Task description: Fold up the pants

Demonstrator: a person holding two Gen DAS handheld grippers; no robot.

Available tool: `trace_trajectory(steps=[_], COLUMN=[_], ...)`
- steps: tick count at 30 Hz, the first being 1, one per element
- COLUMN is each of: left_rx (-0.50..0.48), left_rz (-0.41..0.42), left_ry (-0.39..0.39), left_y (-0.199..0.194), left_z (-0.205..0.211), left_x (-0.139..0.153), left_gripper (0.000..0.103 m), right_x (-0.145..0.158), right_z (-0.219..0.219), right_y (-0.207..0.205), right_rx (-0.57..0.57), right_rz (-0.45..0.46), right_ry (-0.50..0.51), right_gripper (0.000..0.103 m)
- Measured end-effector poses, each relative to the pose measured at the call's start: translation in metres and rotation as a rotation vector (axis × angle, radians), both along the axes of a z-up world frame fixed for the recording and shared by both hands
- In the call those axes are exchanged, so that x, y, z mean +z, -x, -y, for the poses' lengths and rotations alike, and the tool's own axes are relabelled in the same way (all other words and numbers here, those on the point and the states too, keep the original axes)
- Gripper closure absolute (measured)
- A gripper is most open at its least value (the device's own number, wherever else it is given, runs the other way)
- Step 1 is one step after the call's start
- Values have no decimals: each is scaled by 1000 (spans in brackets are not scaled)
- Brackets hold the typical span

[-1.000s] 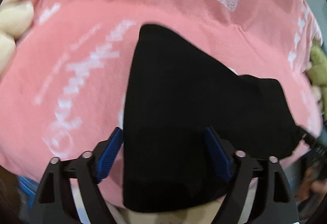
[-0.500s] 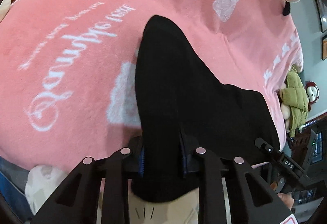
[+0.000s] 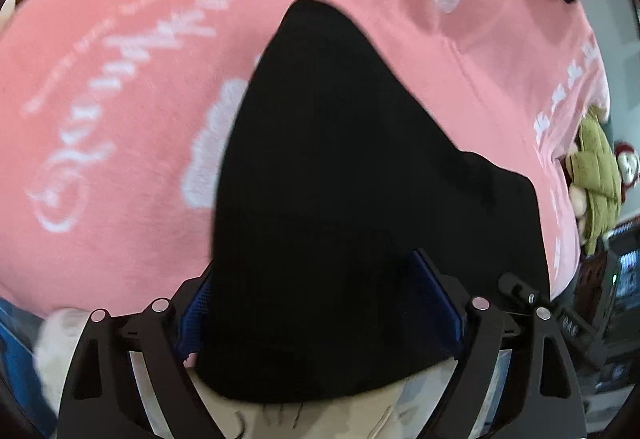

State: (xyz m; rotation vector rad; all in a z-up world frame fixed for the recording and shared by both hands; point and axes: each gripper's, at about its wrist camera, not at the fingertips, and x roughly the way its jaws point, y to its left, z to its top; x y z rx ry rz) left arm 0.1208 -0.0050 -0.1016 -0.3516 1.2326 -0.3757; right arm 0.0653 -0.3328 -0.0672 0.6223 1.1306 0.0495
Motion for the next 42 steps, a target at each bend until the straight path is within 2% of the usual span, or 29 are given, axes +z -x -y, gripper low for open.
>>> trace_trajectory(steps=[2, 3, 4, 5, 6, 8, 11, 13, 19, 23, 30, 42], left_rx=[33, 42, 36, 16, -7, 2, 5, -1, -59, -87, -95, -67], left_rz=[-17, -23, -22, 7, 21, 31, 21, 32, 160, 201, 265, 360], left_ry=[45, 51, 38, 43, 75, 93, 129, 119, -65, -126, -180, -193], left_y=[-7, -6, -5, -1, 2, 7, 22, 36, 74, 93, 105, 109], left_z=[0, 0, 0, -2, -6, -14, -25, -30, -17, -13, -6, -12], left_x=[-13, -12, -9, -1, 5, 19, 33, 44, 88, 108, 133, 173], left_gripper=[14, 20, 30, 60, 75, 83, 85, 85, 86, 86, 86, 86], right_x=[-1, 0, 6, 10, 16, 32, 46, 57, 83, 98, 114, 154], right_z=[-5, -8, -12, -13, -13, -20, -26, -31, -50, -63, -75, -89], right_y=[-5, -6, -7, -6, -4, 1, 13, 25, 54, 65, 74, 73], right_rx=[-2, 1, 9, 18, 20, 39, 48, 55, 97, 125, 153, 169], right_rz=[-3, -5, 0, 16, 27, 52, 73, 84, 125, 152, 183, 289], right_ry=[24, 42, 60, 38, 21, 43, 17, -9, -21, -4, -9, 20], right_gripper=[21, 35, 55, 59, 62, 63, 63, 63, 64, 64, 64, 64])
